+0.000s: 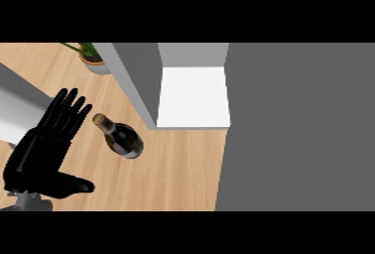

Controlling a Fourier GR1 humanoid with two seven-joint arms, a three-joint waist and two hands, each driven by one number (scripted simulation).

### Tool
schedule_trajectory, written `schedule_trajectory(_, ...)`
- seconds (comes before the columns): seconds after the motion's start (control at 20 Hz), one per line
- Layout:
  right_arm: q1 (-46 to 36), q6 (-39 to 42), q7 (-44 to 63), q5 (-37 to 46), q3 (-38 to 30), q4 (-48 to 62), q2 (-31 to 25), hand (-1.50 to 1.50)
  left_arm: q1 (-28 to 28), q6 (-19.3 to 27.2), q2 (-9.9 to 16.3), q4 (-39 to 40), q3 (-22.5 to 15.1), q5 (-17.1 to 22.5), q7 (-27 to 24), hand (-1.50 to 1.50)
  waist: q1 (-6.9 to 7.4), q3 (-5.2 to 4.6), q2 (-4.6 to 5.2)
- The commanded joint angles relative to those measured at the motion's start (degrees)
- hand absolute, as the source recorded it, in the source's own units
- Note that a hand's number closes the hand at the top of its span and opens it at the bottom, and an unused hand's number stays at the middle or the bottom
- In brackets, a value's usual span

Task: Pick up the wine, place it into the cabinet and close the cabinet

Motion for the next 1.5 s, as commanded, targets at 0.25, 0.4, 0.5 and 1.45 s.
schedule_trajectory(0.25, 1.10, -0.02, 3.45, -2.71, -0.63, -8.20, -0.05, -1.50, 0.65, -2.63, -0.44, 9.51, 1.67, -4.73, -10.85, -1.50, 0.12, 0.01, -0.03)
schedule_trajectory(0.4, 5.98, 2.76, -0.79, -4.60, -1.33, -8.06, -0.69, -1.50, -2.19, -3.89, 0.90, 15.91, 3.01, -5.07, -13.13, -1.50, -0.11, 0.04, 0.00)
schedule_trajectory(0.5, 4.04, 0.15, 1.15, 0.87, 3.58, -8.04, 1.47, -1.50, -1.29, -5.03, -1.26, 19.06, 1.14, -7.18, -18.20, -1.50, -0.05, -0.01, -0.02)
schedule_trajectory(1.45, -0.11, 0.47, 4.62, -5.06, -3.05, -8.21, 0.17, -1.50, -8.41, -8.95, 1.08, 38.77, 1.75, -11.54, -29.66, -1.50, -0.07, 0.01, 0.01)
